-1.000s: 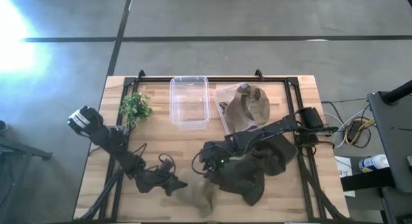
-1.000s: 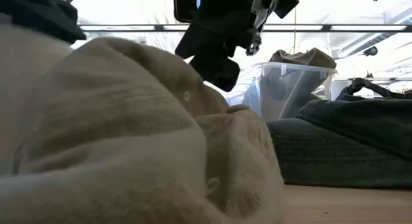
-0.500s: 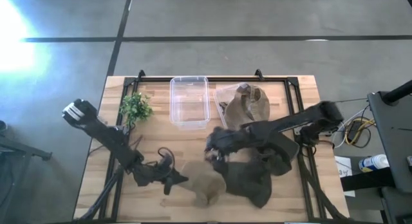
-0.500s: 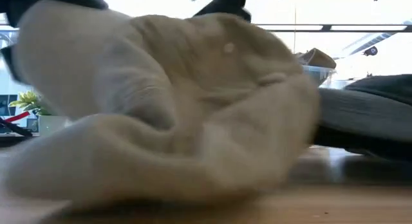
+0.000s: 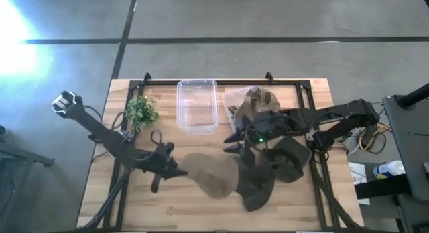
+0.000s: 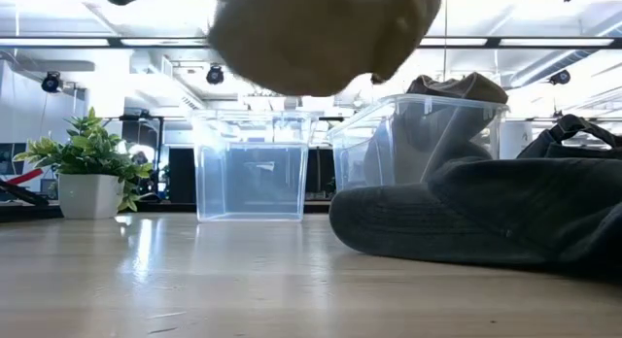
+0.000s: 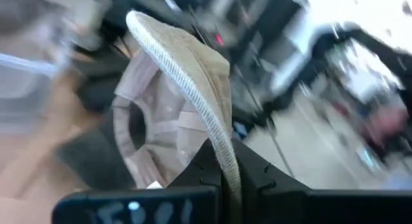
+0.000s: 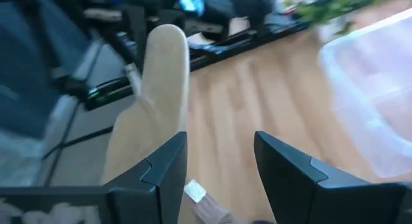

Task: Pick & Place hat
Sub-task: Put the brown cap into the right transparent bin

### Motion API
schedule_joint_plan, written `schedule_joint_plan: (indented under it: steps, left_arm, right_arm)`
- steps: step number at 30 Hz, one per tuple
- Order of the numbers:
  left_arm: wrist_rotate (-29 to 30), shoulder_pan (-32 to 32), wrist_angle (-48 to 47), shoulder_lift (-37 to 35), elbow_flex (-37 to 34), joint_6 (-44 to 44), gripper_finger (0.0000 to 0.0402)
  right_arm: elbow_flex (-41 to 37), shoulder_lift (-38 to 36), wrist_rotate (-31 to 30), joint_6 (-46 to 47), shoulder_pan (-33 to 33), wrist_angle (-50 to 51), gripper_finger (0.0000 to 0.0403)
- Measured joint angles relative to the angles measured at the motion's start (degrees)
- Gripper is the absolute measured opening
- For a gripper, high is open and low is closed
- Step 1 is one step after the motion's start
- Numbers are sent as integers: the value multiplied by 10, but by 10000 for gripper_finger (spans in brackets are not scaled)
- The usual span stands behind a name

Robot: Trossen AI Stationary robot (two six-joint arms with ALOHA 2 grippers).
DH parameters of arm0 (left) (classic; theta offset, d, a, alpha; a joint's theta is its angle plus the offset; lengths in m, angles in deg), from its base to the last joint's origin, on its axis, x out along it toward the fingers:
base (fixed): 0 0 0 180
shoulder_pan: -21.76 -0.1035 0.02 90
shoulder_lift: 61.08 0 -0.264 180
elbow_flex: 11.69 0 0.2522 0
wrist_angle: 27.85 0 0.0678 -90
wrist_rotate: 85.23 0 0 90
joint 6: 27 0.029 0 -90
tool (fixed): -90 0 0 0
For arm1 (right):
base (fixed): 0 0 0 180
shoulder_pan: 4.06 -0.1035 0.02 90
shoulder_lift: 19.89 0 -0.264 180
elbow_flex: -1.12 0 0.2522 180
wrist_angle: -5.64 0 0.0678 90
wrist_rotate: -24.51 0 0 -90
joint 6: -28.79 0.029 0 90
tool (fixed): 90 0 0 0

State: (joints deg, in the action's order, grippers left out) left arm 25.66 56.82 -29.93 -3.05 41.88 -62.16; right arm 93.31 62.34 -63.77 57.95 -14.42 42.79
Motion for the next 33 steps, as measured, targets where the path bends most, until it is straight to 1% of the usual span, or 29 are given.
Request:
schedule_joint_plan:
  steps: [2,3,5,7,11,14,16,26,30,33]
  left_arm:
    - [-48,-17,-56,0,22,2,18]
    - [-64,-25,-82,3,32,2,17]
    - [-82,-35,-117,12,51,10,12]
    - [-90,-41,-130,21,66,29,7]
    - [-97,-52,-131,33,86,86,8]
    - [-96,-66,-137,42,90,105,9]
    - [-106,-76,-141,46,89,109,8]
    - [-173,-124,-133,73,92,129,9]
    - [-184,-138,-129,75,93,129,9]
    - [-189,-143,-130,76,94,131,9]
  right_arm:
    - [0,0,33,0,6,0,176]
    - [0,2,47,0,9,-1,176]
    - [0,4,71,3,17,-1,176]
    - [0,11,88,5,20,-4,176]
    - [0,29,131,26,21,-31,176]
    - [0,42,170,45,24,-54,176]
    - [0,53,181,52,26,-80,176]
    - [0,99,263,82,32,-111,176]
    - [0,113,299,102,40,-132,174]
    - [0,117,317,107,45,-131,162]
